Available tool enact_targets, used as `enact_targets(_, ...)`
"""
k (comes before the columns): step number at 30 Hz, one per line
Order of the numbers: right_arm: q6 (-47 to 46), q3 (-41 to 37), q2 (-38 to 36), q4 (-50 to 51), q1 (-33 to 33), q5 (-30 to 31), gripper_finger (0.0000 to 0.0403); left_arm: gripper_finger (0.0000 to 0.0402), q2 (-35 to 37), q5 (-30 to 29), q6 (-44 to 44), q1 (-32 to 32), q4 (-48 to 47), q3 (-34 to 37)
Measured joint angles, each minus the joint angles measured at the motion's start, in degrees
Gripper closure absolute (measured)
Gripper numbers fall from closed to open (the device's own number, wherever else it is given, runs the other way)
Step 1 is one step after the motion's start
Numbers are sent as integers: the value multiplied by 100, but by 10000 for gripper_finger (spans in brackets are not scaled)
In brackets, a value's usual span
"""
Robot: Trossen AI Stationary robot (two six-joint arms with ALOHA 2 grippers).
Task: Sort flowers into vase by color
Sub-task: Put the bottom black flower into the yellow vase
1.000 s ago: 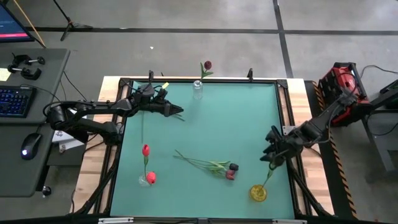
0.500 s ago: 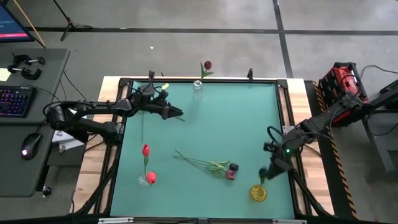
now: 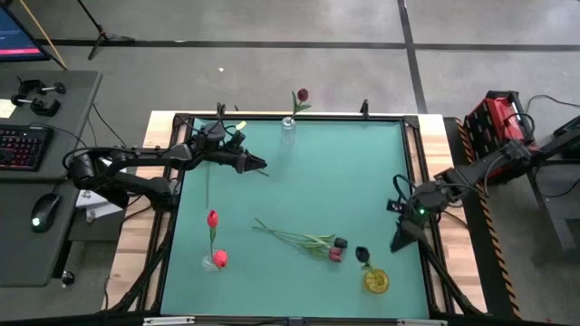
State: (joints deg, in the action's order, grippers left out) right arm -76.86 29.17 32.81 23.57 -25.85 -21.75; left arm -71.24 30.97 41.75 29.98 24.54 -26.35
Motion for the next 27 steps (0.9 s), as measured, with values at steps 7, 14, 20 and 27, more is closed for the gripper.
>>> enact_targets(7, 2080, 0, 373, -449, 1143, 2026, 155, 193, 0, -6, 9, 0, 354, 0)
enact_targets(14, 3222, 0, 1520, -1924, 2220, 1036, 155, 193, 0, -46, -423, -502, -244, -478)
enact_targets(20, 3235, 0, 1675, -2130, 2695, 183, 155, 193, -509, -1002, -2928, -1631, -2967, -2074)
enact_targets(27, 2832, 0, 1156, -2290, 3004, 69, 155, 193, -1949, -1062, -4050, -2294, -3100, -3305)
